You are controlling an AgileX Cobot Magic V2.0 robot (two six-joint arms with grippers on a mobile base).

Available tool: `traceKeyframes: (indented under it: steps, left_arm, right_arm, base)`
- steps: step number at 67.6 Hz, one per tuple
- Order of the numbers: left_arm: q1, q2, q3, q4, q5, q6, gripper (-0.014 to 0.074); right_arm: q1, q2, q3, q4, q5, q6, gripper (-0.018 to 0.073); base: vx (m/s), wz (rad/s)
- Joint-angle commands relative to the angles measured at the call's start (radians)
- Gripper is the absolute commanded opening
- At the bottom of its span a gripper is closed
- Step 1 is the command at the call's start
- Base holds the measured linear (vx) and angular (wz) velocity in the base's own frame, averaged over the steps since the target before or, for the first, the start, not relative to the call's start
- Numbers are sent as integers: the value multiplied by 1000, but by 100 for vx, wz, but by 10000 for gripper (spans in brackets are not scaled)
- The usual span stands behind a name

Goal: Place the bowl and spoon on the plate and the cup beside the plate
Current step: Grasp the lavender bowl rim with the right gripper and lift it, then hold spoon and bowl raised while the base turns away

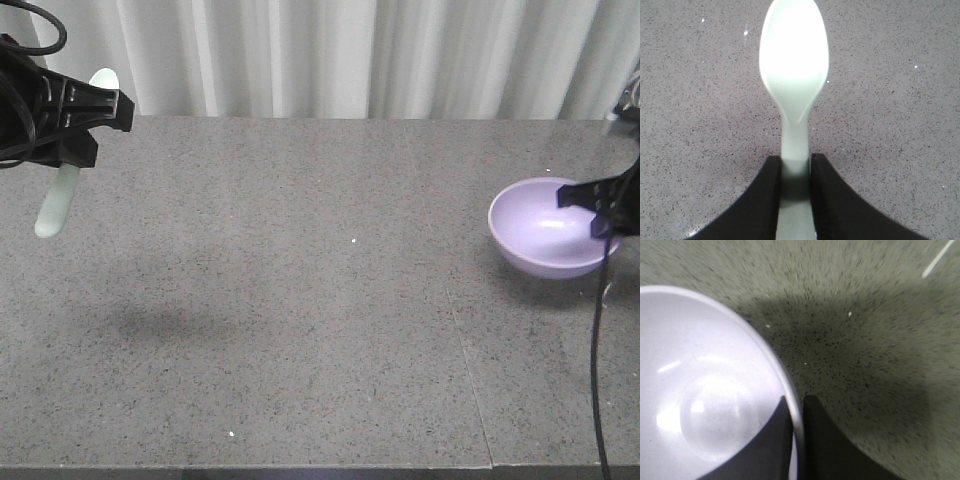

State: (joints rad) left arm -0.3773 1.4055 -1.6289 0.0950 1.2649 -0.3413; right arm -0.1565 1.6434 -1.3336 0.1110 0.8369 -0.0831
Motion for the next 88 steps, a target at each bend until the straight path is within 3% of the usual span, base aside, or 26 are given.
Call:
traceKeyframes:
  steps: [1,33,88]
  left_arm:
    - [-5,-36,-28,3,-22,1,0]
    - [-5,-36,-28,3,-22,1,0]
    - [-5,-36,-28,3,-22,1,0]
  right_arm:
    - [-8,-157,-29,-1,6,-7,-7]
    - [-8,-560,-27,-2,211,-7,-6]
    - [-8,-579,-23,-4,262,-7,-6]
  base:
    - [0,0]
    - [0,0]
    - [0,0]
